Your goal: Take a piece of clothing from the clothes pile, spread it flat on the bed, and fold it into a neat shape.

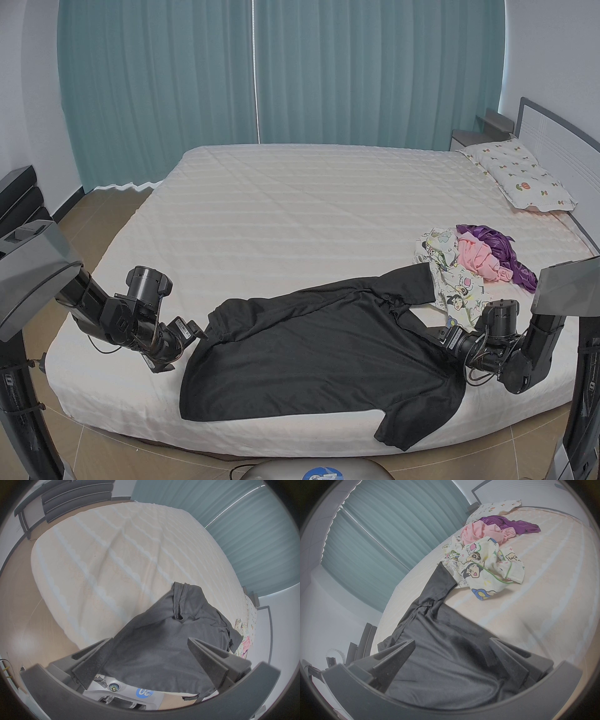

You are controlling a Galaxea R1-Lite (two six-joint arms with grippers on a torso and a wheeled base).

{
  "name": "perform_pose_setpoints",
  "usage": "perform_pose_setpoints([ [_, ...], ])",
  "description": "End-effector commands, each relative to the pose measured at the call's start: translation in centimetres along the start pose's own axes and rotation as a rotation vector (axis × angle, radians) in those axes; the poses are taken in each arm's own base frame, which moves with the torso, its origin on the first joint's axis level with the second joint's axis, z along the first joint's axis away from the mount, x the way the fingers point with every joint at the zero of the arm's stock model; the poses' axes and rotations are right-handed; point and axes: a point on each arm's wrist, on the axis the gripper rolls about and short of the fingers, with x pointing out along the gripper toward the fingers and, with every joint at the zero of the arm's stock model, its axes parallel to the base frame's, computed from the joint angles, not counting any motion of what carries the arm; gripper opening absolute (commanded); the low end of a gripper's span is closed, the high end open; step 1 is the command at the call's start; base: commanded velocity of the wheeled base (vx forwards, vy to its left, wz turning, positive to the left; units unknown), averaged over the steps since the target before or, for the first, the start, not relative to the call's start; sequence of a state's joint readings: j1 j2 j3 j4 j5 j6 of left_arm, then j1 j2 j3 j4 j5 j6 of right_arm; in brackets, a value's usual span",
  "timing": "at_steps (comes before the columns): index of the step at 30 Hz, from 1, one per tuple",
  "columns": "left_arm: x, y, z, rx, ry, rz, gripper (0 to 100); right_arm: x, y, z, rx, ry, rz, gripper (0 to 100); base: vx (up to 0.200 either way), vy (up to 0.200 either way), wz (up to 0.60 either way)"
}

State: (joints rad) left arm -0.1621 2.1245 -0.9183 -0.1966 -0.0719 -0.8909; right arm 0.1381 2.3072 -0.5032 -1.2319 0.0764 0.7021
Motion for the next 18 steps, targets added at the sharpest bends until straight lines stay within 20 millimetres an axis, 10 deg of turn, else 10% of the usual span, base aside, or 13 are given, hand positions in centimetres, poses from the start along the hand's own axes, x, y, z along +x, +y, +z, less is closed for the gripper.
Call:
perform_pose_setpoints([
  [1,0.1,0.0,-0.1,0.001,0.003,0.004,100,0.1,0.0,-0.1,0.001,0.003,-0.001,100,0.000,0.000,0.00],
  [10,0.1,-1.5,0.8,-0.029,-0.047,-0.052,100,0.0,0.1,-0.1,0.000,0.002,0.002,100,0.000,0.000,0.00],
  [18,5.7,-4.5,2.2,-0.017,-0.130,-0.049,100,0.1,0.5,-0.7,-0.012,0.018,0.012,100,0.000,0.000,0.00],
])
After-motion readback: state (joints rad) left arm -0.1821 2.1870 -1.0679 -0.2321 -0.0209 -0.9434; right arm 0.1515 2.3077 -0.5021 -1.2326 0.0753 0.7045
